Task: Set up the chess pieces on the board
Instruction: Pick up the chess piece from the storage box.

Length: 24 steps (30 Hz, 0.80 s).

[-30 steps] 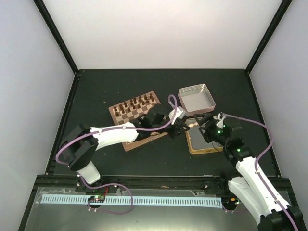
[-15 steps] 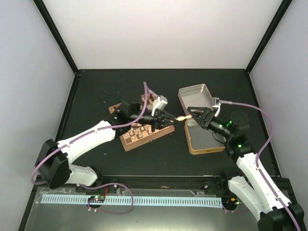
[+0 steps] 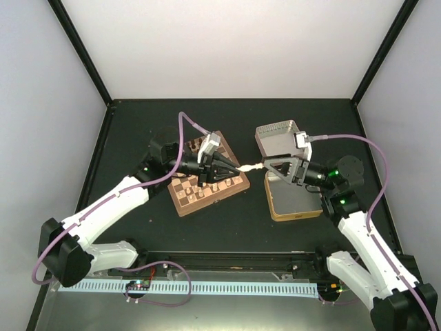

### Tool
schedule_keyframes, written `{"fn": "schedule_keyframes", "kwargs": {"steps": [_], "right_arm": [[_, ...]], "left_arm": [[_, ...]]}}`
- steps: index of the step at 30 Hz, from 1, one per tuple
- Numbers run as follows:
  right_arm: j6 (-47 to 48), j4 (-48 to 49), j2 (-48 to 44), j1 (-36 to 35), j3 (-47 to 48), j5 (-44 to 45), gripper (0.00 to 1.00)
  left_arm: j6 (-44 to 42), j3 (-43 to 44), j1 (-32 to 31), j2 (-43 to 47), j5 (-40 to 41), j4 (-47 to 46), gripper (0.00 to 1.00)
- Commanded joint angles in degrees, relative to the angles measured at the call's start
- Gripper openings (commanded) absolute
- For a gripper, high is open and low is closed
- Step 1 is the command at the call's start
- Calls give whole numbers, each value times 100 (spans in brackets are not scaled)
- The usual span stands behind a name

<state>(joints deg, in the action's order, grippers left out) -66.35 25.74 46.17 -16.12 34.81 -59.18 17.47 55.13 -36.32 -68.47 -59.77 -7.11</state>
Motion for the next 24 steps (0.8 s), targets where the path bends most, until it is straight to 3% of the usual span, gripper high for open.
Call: {"fn": "schedule_keyframes", "kwargs": {"steps": [1,18,24], "right_arm": [[124,70,233,-229,353,-377,70],[479,-443,524,-585,638,-401,27],[856,-1089,565,-594,854,-29,10]], "left_arm": [[-84,133,77,38,-378,26,2],[194,98,222,18,-206,-167,1],[221,53,288,60,-11,-90,1]]}}
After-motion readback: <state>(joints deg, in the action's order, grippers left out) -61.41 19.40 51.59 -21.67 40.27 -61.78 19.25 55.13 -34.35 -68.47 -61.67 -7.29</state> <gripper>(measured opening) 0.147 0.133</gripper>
